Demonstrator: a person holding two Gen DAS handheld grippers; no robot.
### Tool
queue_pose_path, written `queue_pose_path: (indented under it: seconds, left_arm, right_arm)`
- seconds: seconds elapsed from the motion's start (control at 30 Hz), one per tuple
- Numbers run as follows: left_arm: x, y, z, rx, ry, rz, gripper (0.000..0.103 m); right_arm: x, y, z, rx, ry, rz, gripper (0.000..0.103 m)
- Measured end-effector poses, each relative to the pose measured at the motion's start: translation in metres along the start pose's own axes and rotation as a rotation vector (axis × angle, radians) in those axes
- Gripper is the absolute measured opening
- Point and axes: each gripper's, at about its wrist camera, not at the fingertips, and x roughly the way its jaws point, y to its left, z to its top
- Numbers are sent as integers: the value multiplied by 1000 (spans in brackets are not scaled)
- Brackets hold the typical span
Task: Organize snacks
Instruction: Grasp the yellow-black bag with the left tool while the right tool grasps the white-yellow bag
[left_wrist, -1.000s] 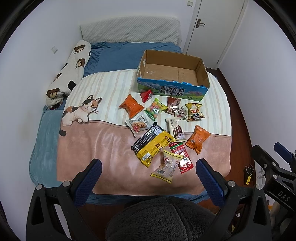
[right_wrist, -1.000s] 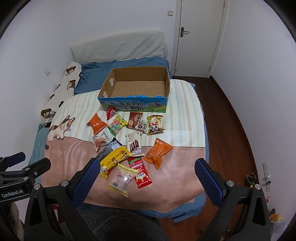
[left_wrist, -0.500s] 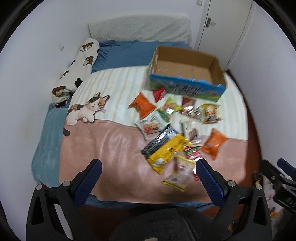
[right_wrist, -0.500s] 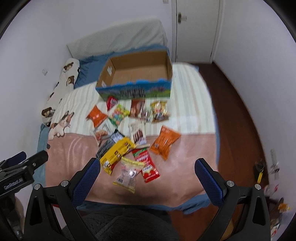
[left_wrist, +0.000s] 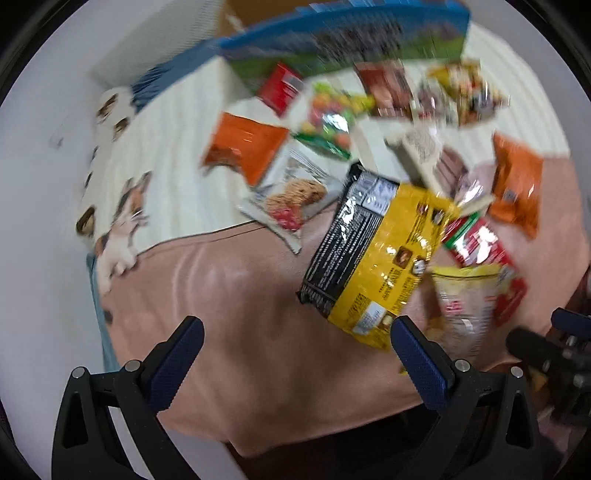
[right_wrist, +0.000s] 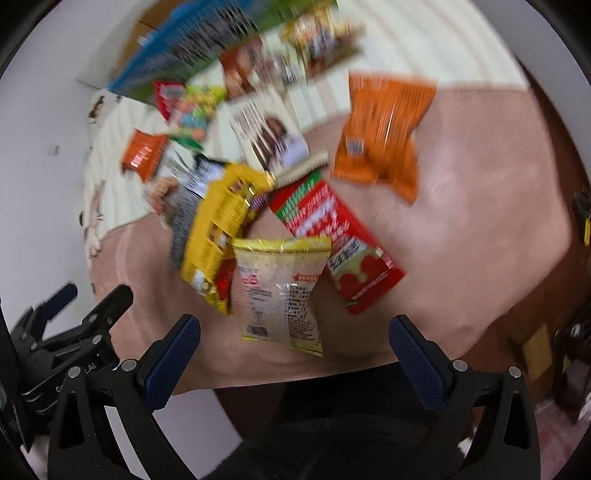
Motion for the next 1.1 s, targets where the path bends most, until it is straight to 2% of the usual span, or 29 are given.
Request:
queue_pose_path:
  seconds: [0.13, 0.27, 0.4, 0.5, 0.57, 0.73, 0.8, 0.9, 1.0, 1.1]
  left_arm:
    - [38, -8, 13, 77, 46, -36, 103]
    - [64, -16, 24, 149, 84, -81, 103]
    - [75, -25, 31, 216, 86, -137, 102]
    - [76, -34, 39, 266, 74, -156, 102]
    - [74, -37, 45, 283, 70, -216, 102]
    - [74, -46, 59, 279, 77, -305, 102]
    - [78, -56, 64, 289, 62, -270, 99]
    - [83, -63, 62, 268, 40, -233, 85]
    - [84, -36, 49, 191, 44, -248, 81]
    - [89, -5, 34, 41, 86, -226, 80]
  right_arm:
    - [41, -4, -4, 42, 43, 25, 100]
    - [69, -11, -9, 106, 53, 68, 88]
    - [81, -11, -12, 129, 27, 78, 79]
    - [83, -9, -8, 134, 5, 97, 67]
    - [81, -6, -6, 124, -2, 94, 62]
    - [70, -4, -4, 101, -20, 67, 54]
    - [64, -8, -4, 96, -21, 60, 52]
    - [59, -13, -5, 90, -16, 41, 51]
    - [57, -10, -3, 81, -7, 22, 51]
    - [58, -1, 2, 63, -6, 9, 51]
